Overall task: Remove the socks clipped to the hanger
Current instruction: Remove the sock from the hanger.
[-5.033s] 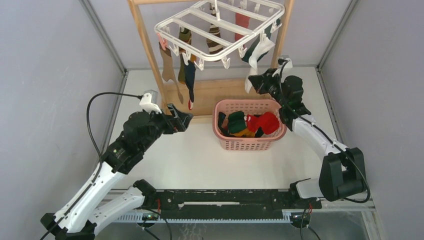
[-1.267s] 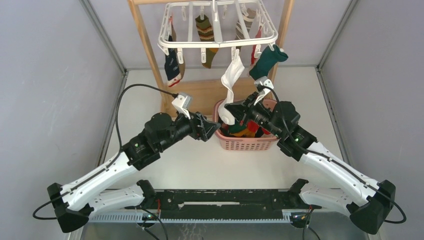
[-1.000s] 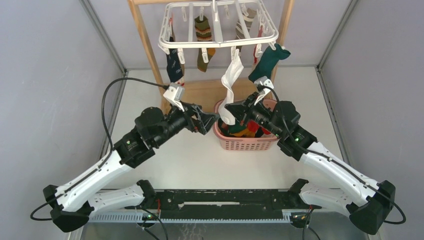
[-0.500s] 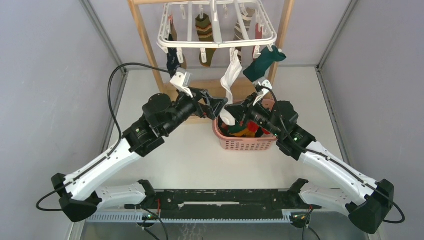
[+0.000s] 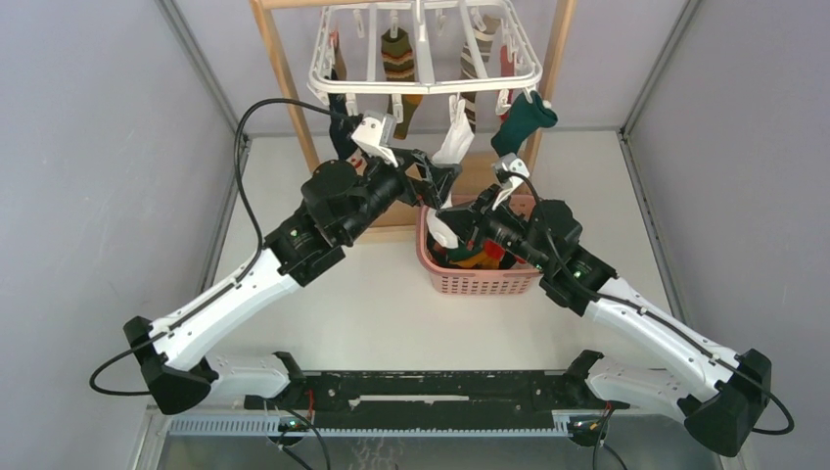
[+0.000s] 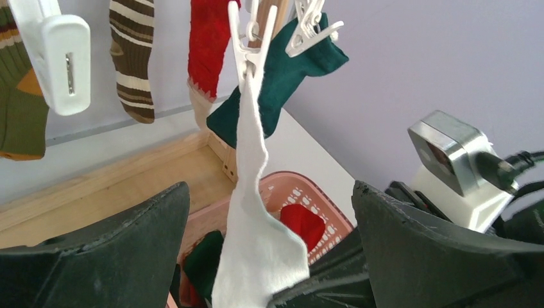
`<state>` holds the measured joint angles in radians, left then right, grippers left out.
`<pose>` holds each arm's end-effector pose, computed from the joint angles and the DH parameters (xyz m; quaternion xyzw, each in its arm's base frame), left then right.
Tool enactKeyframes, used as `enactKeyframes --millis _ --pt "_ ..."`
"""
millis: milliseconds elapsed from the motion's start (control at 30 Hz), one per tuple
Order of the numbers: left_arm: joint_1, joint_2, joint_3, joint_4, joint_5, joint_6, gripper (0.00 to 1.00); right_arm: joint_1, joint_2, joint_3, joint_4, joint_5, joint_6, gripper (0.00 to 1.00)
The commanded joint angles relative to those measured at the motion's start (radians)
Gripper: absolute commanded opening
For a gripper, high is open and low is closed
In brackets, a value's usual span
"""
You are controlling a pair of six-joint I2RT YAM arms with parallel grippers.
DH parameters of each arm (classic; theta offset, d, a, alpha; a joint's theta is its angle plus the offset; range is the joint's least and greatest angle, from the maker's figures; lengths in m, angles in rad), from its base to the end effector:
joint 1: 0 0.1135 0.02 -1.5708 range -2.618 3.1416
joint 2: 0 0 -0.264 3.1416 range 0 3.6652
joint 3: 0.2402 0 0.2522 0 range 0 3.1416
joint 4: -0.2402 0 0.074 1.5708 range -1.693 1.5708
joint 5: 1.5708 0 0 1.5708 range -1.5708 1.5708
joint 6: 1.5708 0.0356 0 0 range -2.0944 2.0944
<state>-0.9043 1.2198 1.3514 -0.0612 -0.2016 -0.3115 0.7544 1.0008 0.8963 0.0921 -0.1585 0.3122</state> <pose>0.1743 -0.2100 0.4607 0.1277 0.6702 -0.3594 0.6366 0.1685 0.1661 0.3685 -0.2098 0.6798 0.4046 0.5746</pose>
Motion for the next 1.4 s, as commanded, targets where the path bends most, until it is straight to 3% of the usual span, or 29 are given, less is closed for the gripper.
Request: enactKeyframes --millis 0,500,667,900,1367 --pt "0.033 0.024 0.078 0.057 0.028 0.022 1.00 0.018 -0.015 0.003 0.014 0.014 -0.005 0.00" --pt "0.110 0.132 0.204 0.092 0.131 -0.016 0.99 0.025 -0.037 -0.037 0.026 0.027 -0.004 0.00" --pt "0.113 0.144 0.196 0.127 0.130 -0.031 0.93 0.026 -0.037 -0.037 0.027 0.031 -0.013 0.00" --pt "0.119 0.189 0.236 0.131 0.133 -0.045 0.72 0.030 -0.051 -0.038 0.013 0.039 -0.020 0.00" --pt "0.119 0.220 0.259 0.173 0.099 -0.069 0.66 0.039 -0.085 -0.049 -0.008 0.047 -0.034 0.00"
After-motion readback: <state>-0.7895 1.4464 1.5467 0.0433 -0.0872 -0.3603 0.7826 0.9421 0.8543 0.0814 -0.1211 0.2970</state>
